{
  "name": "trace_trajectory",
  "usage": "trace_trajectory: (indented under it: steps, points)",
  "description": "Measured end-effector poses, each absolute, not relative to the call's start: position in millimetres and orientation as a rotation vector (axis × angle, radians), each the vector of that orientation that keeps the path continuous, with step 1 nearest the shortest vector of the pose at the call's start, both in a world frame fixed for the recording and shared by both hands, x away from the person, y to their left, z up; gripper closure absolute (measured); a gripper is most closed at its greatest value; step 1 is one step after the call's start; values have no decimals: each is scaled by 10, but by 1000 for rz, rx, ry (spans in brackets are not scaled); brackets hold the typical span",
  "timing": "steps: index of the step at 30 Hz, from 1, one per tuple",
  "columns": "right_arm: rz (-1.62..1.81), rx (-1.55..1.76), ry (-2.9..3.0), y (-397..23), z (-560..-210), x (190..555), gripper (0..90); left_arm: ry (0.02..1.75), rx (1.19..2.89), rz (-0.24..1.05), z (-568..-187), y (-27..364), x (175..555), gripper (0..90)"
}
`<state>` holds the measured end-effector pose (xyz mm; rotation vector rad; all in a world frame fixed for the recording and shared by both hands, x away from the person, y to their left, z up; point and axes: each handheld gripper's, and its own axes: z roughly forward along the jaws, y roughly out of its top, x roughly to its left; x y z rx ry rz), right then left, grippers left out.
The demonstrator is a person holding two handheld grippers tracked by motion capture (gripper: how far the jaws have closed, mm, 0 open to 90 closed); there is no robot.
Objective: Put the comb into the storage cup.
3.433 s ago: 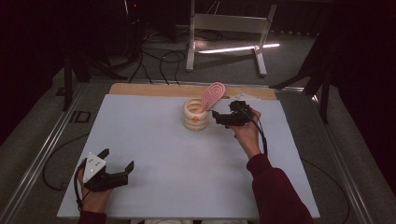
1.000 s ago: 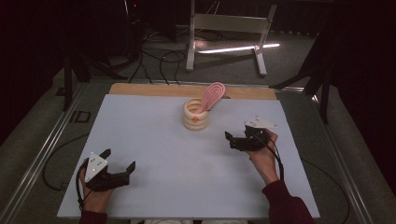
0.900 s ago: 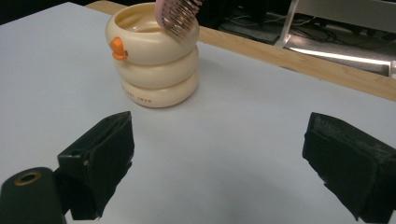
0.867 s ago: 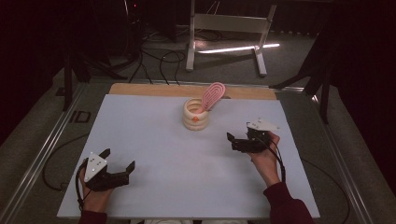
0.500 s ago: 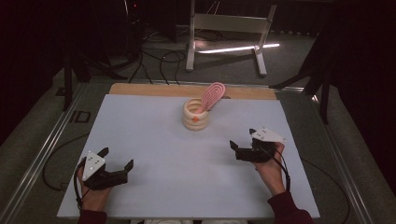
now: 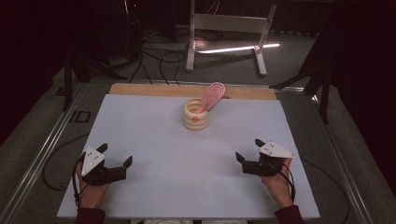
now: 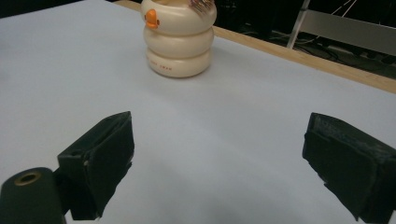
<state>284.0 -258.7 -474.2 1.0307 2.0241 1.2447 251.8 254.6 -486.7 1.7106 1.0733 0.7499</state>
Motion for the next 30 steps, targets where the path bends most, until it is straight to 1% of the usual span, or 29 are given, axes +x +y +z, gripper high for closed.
trace_trajectory:
  steps: [17,22,30]
  points:
    - [1328,1047,1893,-2835,-4729,2555,90,1054,1712,741,-4882,2536,2503,2]
    - [1323,1064,1889,-2883,-4779,2495,90,1056,1703,739,-4885,2546,2488,2]
    - [1337,1070,1872,-2905,-4810,2486,90,1051,1710,736,-4904,2520,2481,2]
